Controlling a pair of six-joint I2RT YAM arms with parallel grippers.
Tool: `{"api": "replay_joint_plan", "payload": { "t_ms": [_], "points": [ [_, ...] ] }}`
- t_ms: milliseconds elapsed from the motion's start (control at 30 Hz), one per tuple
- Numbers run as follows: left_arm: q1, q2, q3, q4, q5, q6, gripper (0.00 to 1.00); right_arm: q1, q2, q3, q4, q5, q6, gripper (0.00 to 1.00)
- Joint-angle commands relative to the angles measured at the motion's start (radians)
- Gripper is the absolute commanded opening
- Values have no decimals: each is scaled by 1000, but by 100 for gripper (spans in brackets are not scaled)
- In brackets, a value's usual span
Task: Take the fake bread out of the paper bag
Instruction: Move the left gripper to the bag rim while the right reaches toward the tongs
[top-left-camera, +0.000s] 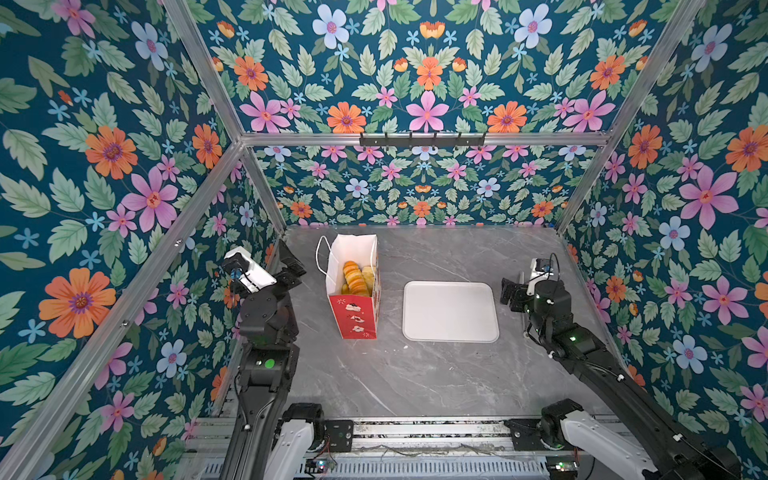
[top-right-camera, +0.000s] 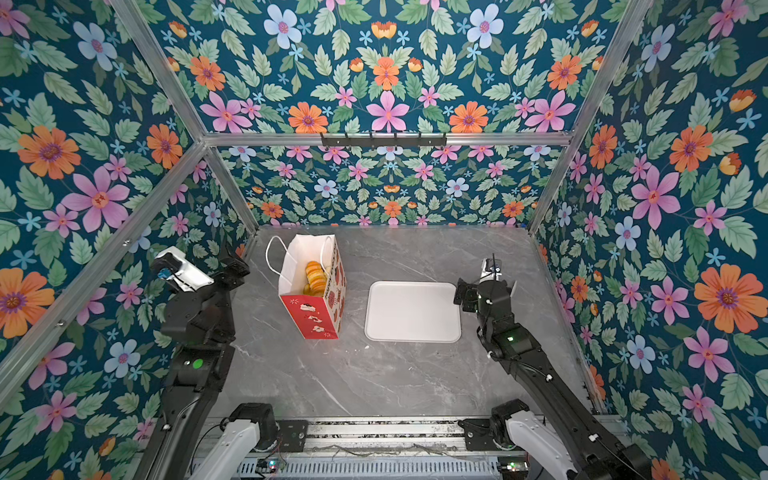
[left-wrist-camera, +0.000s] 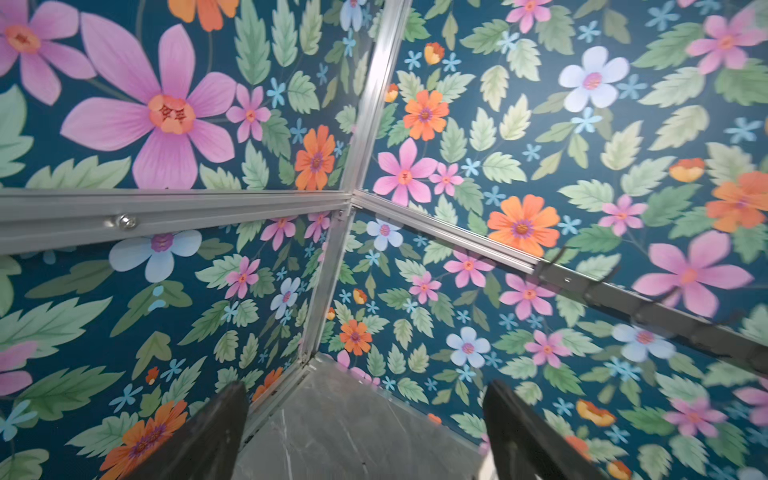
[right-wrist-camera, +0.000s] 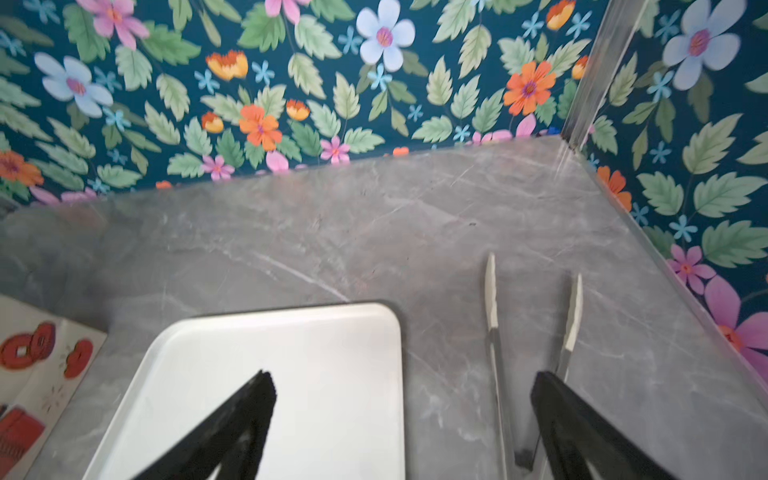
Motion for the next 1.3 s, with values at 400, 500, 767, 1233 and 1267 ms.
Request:
{"api": "replay_joint_plan", "payload": {
  "t_ms": [400,500,767,1233,1267],
  "points": [
    [-2,173,247,-618,502,95,86,19,75,30,-212,-60,72,97],
    [-3,212,239,-608,496,86,86,17,76,18,-204,-72,69,97],
    [-3,304,235,-554,389,46,85,18,111,7,-184,-87,69,98],
    [-18,421,250,-503,378,21,63,16,137,-33,-168,-65,72,98],
    [-18,424,250,-504,378,20,61,17,137,-33,-168,-59,69,98]
  ]
}}
